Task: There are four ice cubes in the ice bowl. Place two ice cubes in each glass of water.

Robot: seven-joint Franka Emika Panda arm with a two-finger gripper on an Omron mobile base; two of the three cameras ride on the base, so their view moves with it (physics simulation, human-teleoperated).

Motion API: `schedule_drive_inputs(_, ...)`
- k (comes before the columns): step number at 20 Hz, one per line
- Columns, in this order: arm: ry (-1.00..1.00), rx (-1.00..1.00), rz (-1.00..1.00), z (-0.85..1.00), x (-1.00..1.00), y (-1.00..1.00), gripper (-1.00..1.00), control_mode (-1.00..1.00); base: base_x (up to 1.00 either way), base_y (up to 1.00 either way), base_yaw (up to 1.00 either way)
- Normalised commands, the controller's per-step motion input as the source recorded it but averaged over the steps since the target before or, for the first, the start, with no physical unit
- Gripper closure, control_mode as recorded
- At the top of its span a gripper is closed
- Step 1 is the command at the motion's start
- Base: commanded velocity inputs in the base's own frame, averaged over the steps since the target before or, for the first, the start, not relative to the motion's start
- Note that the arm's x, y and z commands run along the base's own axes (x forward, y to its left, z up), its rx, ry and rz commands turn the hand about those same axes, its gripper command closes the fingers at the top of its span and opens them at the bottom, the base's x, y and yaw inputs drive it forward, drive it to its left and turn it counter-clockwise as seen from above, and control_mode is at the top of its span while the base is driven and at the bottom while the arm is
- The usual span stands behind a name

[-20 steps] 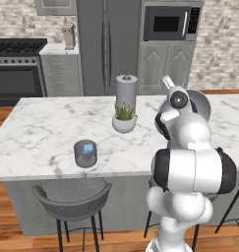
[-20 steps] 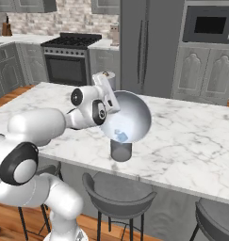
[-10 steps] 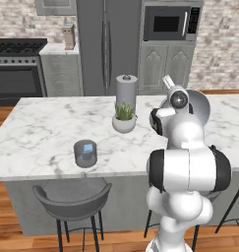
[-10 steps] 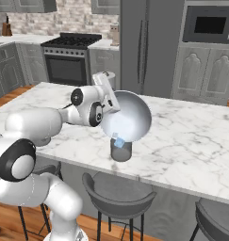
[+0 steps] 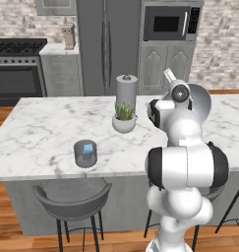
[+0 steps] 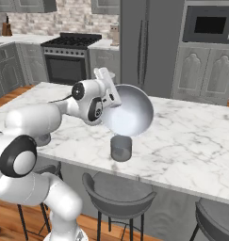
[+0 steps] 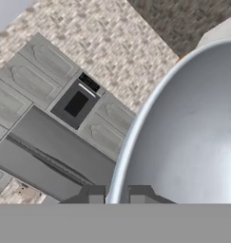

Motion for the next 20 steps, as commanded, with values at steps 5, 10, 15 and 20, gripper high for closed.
schedule_drive_inputs(5,-0.02,0.00,0.00,0.15,0.00,0.00,1.00,-1.00,0.00,0.00,0.00)
schedule_drive_inputs(10,-0.07,0.00,0.00,0.10,-0.06,0.00,1.00,-1.00,0.00,0.00,0.00)
schedule_drive_inputs(15,-0.02,-0.01,0.08,0.35,-0.01,0.15,1.00,-1.00,0.00,0.00,0.00)
schedule_drive_inputs(20,0.17,-0.26,0.55,0.09,-0.07,0.82,1.00,-1.00,0.00,0.00,0.00)
